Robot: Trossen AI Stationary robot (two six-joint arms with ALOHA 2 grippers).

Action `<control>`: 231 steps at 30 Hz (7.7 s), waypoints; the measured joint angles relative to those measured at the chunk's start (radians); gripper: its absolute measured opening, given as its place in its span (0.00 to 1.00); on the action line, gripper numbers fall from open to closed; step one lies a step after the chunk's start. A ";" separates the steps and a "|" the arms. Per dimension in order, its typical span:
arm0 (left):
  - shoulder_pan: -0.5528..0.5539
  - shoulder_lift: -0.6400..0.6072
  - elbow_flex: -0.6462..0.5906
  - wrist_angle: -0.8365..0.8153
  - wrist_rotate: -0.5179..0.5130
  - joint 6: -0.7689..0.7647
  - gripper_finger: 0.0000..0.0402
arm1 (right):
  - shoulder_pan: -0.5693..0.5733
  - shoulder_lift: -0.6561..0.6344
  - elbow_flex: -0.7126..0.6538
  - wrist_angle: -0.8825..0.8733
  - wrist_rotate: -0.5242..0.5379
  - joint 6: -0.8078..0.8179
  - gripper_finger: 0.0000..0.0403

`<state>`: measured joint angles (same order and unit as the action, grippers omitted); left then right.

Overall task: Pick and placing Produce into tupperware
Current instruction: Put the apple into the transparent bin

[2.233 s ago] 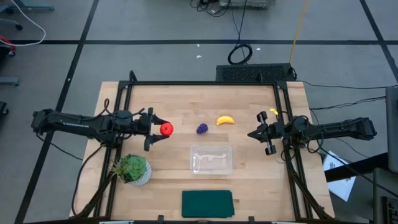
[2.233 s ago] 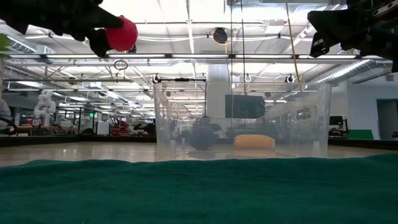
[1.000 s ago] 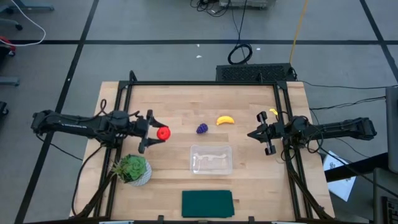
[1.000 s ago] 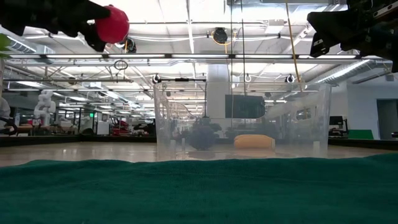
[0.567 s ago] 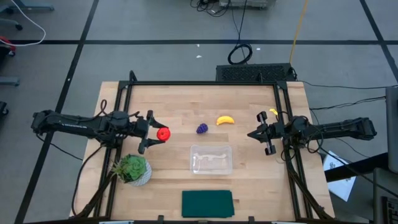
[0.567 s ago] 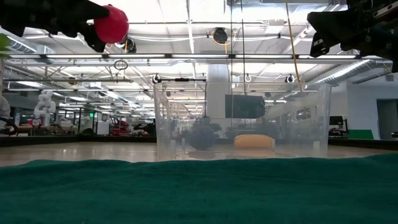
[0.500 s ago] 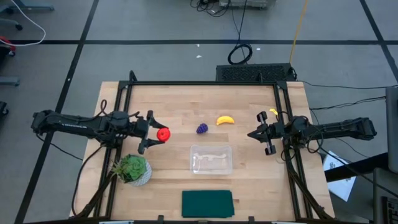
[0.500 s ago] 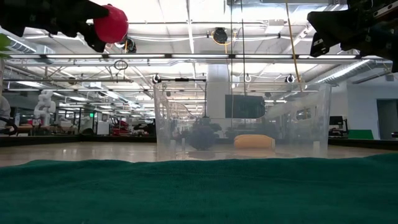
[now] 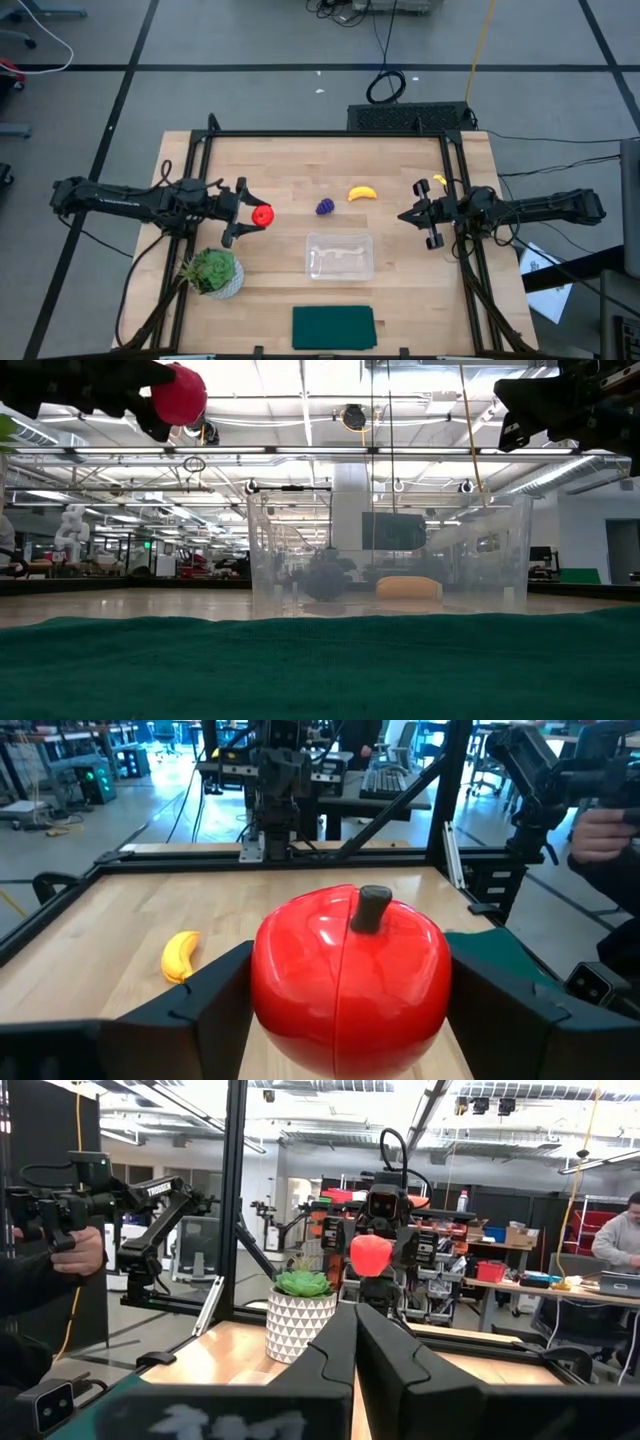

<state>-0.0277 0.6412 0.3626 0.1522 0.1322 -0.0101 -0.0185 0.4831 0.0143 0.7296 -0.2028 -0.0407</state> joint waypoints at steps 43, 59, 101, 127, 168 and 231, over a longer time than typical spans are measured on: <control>0.000 0.207 0.093 0.192 0.026 -0.102 0.68 | 0.000 0.000 0.000 0.007 0.000 0.000 0.00; -0.001 0.444 0.272 0.183 0.094 -0.089 0.68 | 0.000 0.000 0.000 0.001 0.000 -0.016 0.00; -0.002 0.648 0.362 0.280 0.182 -0.037 0.68 | 0.000 0.000 0.000 0.003 0.000 -0.024 0.00; -0.003 0.648 0.410 0.206 0.176 -0.103 0.68 | 0.000 0.000 0.000 0.000 0.000 -0.032 0.00; -0.045 0.944 0.949 -0.489 0.109 -0.119 0.68 | 0.000 0.003 0.000 -0.004 0.000 -0.032 0.00; -0.080 1.435 1.593 -1.200 0.031 -0.039 0.68 | 0.000 0.006 0.000 0.028 0.000 -0.024 0.00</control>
<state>-0.1078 2.0762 1.9560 -1.0482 0.1628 -0.0494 -0.0183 0.4886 0.0139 0.7577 -0.2028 -0.0650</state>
